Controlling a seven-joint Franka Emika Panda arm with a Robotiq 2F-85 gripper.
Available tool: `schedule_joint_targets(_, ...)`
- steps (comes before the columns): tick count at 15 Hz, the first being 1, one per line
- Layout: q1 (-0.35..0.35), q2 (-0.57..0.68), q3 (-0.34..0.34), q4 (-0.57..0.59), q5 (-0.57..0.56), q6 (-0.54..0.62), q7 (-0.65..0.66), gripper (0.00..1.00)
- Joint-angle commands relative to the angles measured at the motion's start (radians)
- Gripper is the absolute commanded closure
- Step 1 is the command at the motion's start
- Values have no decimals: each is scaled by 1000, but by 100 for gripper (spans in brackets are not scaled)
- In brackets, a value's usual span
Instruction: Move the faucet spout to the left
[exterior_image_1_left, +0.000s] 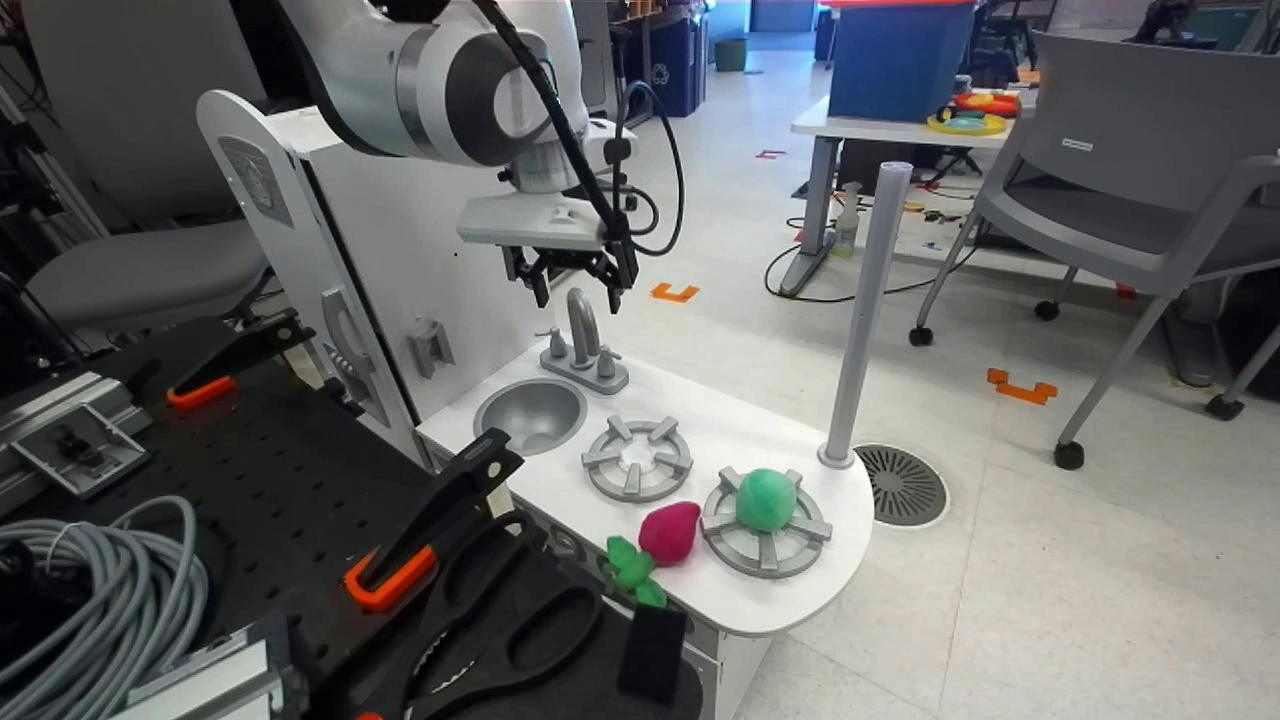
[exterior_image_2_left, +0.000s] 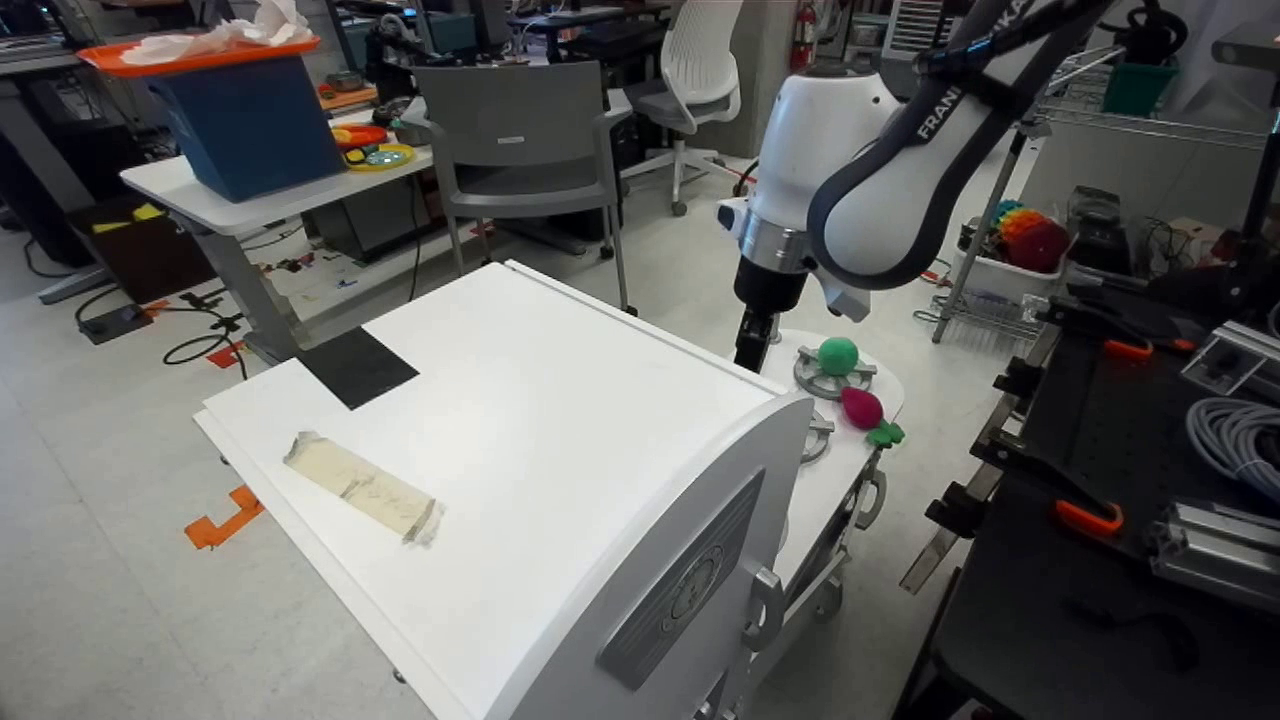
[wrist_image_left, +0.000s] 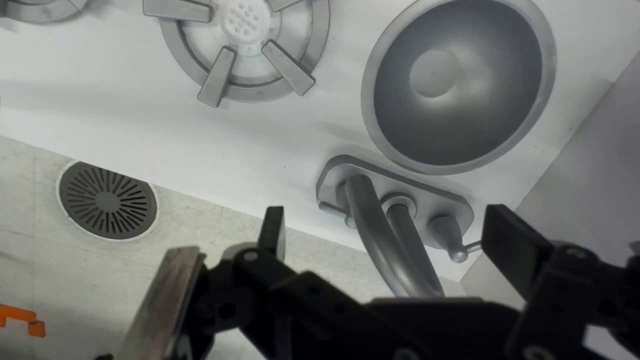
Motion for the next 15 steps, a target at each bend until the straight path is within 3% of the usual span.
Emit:
schedule_joint_targets(1,-34,92,43,82,-40,13,-91,0)
schedule_joint_targets(9,-33,232,68,247,-88,-17,-198,0)
schedule_joint_targets(15,-28,289,119,267,-115,-17,-260,0)
